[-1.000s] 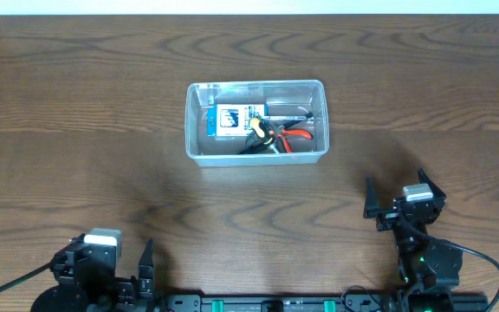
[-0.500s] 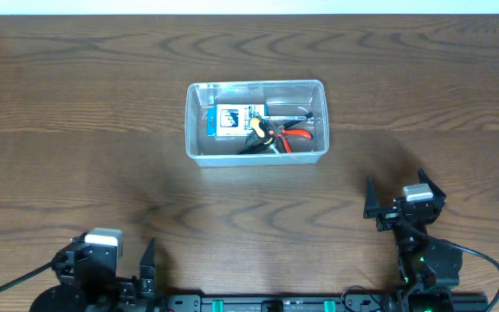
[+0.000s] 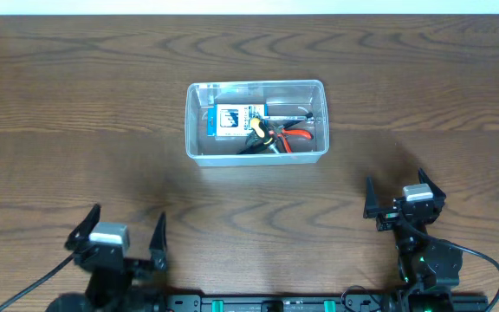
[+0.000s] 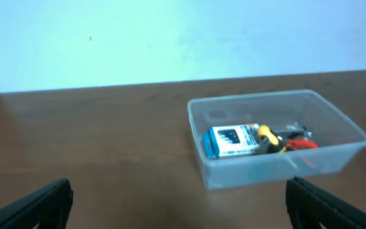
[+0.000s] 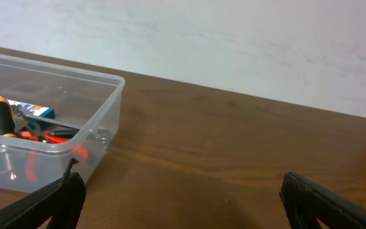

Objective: Pack container

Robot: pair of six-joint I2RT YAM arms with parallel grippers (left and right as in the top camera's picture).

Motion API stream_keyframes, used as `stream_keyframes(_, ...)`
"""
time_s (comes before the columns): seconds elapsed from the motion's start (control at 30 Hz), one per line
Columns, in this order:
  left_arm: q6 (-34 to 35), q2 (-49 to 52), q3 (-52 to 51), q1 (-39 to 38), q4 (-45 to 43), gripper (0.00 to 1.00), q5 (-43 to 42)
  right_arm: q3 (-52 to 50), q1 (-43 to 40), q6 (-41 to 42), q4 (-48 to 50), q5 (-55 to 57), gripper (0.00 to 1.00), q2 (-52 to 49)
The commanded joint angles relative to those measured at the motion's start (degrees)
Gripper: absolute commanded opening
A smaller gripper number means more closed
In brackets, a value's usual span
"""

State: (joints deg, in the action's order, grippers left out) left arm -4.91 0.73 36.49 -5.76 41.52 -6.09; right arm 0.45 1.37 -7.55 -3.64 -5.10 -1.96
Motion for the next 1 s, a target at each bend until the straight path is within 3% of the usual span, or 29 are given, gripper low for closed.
stream_keyframes(0.0, -2.5, -0.2, -7.2, 0.3, -8.2, 0.98, -0.8, -0.1, 0.5, -0.2, -0.2, 0.6, 0.99, 0.6)
stream_keyframes(0.17, -4.4, -0.2, -19.2, 0.3, -28.4, 0.98, -0.8, -0.1, 0.5, -0.2, -0.2, 0.5, 0.99, 0.6)
stream_keyframes(0.3, -4.4, -0.3, -26.3, 0.9, -38.3, 0.98, -0.8, -0.1, 0.5, -0.2, -0.2, 0.6, 0.99, 0.6)
stream_keyframes(0.6, -2.6, -0.6, -32.8, 3.2, -40.5, 0.98, -0.9, -0.1, 0.5, -0.2, -0.2, 0.6, 0.99, 0.6)
stream_keyframes(0.73, 1.5, -0.6, -36.0, 4.0, -41.0, 0.98, -1.0, -0.1, 0.5, -0.2, -0.2, 0.6, 0.99, 0.6)
stream_keyframes(0.97, 2.3, -0.6, -36.3, 4.1, -38.2, 0.98, -0.8, -0.1, 0.5, -0.2, -0.2, 0.6, 0.99, 0.6)
